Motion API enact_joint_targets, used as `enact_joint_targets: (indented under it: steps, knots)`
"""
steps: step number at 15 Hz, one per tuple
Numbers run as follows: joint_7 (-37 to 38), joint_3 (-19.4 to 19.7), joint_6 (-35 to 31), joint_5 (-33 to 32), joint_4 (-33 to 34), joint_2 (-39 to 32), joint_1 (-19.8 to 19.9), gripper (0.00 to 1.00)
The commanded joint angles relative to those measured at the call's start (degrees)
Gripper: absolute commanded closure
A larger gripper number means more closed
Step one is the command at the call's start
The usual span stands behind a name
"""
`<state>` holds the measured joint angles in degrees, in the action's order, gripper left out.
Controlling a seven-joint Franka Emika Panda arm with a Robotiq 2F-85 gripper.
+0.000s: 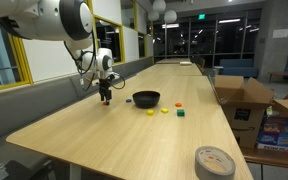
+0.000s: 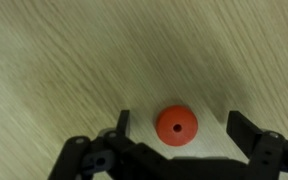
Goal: Place the three rings inside the black bowl.
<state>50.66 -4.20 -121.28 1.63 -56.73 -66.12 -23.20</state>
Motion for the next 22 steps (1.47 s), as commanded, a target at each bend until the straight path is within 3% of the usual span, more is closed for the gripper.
enact_joint_targets:
  steps: [1, 8, 14, 22]
  knots:
    - [-1.5, -0.7, -1.0, 0.6, 2.1, -1.4, 0.9, 0.27]
    - [-2.5, -1.0, -1.0, 0.4, 2.2, -1.1, 1.1, 0.79]
    - [-4.9, -0.5, -0.2, 0.0, -0.4, 2.6, 1.8, 0.8]
    - [-6.9, 1.7, -1.9, -0.4, -3.2, 10.8, 7.1, 0.8]
